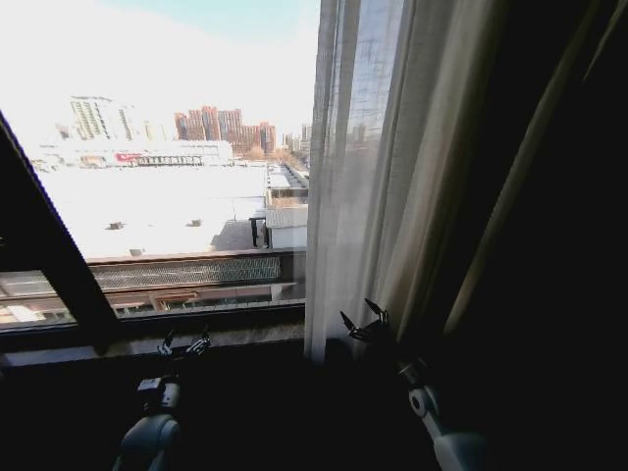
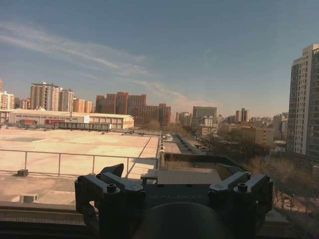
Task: Open the curtains by pulling them apart, changing their state from closed to fully open.
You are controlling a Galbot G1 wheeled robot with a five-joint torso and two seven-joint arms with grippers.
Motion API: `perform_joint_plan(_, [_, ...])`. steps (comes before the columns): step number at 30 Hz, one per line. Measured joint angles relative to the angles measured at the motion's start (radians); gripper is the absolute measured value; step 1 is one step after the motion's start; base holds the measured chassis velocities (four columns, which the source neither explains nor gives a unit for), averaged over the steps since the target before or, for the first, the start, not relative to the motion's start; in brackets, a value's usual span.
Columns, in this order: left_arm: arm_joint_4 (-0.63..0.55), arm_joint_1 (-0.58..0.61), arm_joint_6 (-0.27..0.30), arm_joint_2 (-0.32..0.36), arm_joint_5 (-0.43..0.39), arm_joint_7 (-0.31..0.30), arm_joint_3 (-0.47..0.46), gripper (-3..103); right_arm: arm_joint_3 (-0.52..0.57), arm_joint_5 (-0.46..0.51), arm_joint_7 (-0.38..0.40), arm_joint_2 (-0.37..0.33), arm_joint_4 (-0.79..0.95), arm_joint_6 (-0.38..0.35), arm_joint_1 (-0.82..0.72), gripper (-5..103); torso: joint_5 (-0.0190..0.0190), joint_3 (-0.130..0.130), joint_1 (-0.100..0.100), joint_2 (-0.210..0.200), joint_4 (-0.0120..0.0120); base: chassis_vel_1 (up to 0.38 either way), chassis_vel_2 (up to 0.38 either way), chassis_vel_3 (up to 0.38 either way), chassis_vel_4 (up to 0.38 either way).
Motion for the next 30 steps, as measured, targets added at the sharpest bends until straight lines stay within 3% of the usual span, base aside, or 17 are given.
perform_joint_plan(10, [0.0,0.0,0.0,0.0,0.0,0.0,0.0,100,0.025,-0.043,-0.04,0.003,0.007,-0.015,-0.011,100,0.0002,0.0,-0.001,0.001,-0.0003,-0.006,0.011,0.005,-0.008])
perform_joint_plan(14, [0.0,0.0,0.0,0.0,0.0,0.0,0.0,100,0.002,-0.034,0.025,0.004,0.008,0.001,-0.012,100,0.0001,0.0,-0.001,0.0,-0.0002,0.068,0.048,-0.076,-0.049])
perform_joint_plan(30, [0.0,0.0,0.0,0.0,0.0,0.0,0.0,100,-0.062,-0.104,0.145,0.022,-0.142,0.011,0.148,100,0.0005,0.0,-0.001,0.0,-0.0003,0.027,0.035,-0.026,-0.042])
